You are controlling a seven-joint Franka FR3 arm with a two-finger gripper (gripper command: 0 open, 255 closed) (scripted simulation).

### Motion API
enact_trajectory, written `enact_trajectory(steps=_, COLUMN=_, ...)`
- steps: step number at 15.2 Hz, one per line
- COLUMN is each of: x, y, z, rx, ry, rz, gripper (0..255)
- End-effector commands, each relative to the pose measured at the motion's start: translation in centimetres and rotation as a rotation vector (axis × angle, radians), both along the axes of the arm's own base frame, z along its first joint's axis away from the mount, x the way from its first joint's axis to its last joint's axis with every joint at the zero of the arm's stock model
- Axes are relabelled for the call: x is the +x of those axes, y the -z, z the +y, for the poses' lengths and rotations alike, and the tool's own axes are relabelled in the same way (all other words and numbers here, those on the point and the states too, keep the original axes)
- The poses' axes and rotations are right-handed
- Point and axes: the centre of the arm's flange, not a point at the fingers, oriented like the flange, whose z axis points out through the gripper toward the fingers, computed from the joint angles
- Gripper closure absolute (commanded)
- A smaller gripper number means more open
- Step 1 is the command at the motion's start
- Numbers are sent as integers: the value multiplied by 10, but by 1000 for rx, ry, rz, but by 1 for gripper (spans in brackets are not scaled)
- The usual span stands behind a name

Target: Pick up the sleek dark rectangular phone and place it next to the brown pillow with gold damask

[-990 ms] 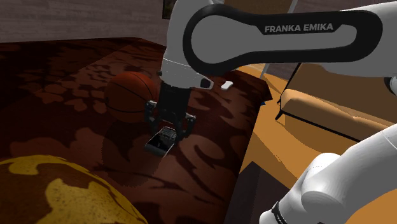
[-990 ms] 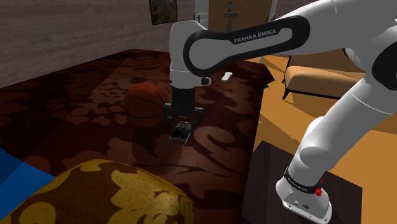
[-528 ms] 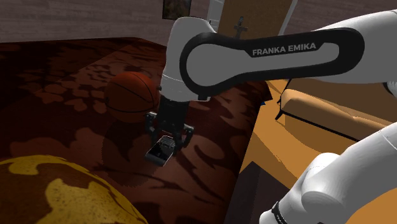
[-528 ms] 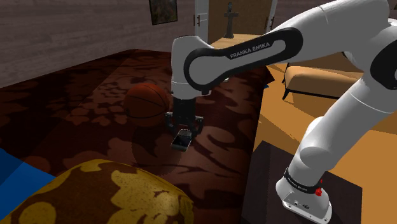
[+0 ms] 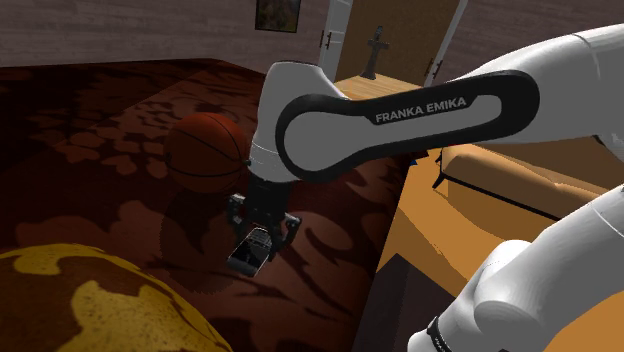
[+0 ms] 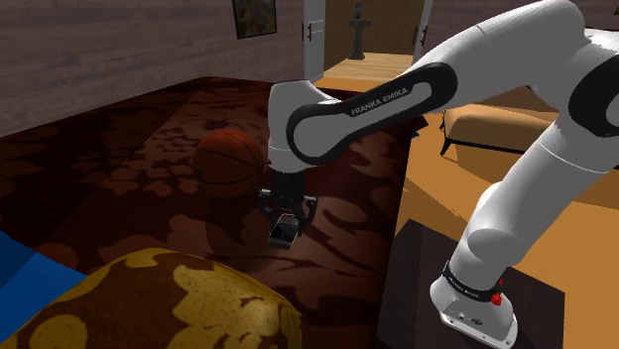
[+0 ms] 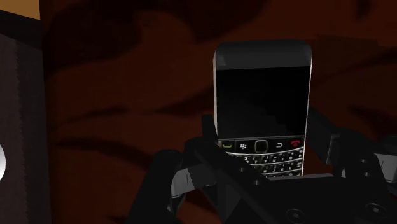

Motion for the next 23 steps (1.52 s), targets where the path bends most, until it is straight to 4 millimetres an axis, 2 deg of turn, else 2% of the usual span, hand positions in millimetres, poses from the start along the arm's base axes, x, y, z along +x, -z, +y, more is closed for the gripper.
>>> enact_trajectory(steps=1, x=0, y=10, z=-1, rx=0, ry=0, rz=-1, gripper=255)
enact_trajectory(steps=18, x=0, y=101, z=-1, rx=0, ry=0, rz=-1, gripper=255)
enact_trajectory(steps=23, x=0, y=101, z=-1, rx=0, ry=0, rz=-1, gripper=255)
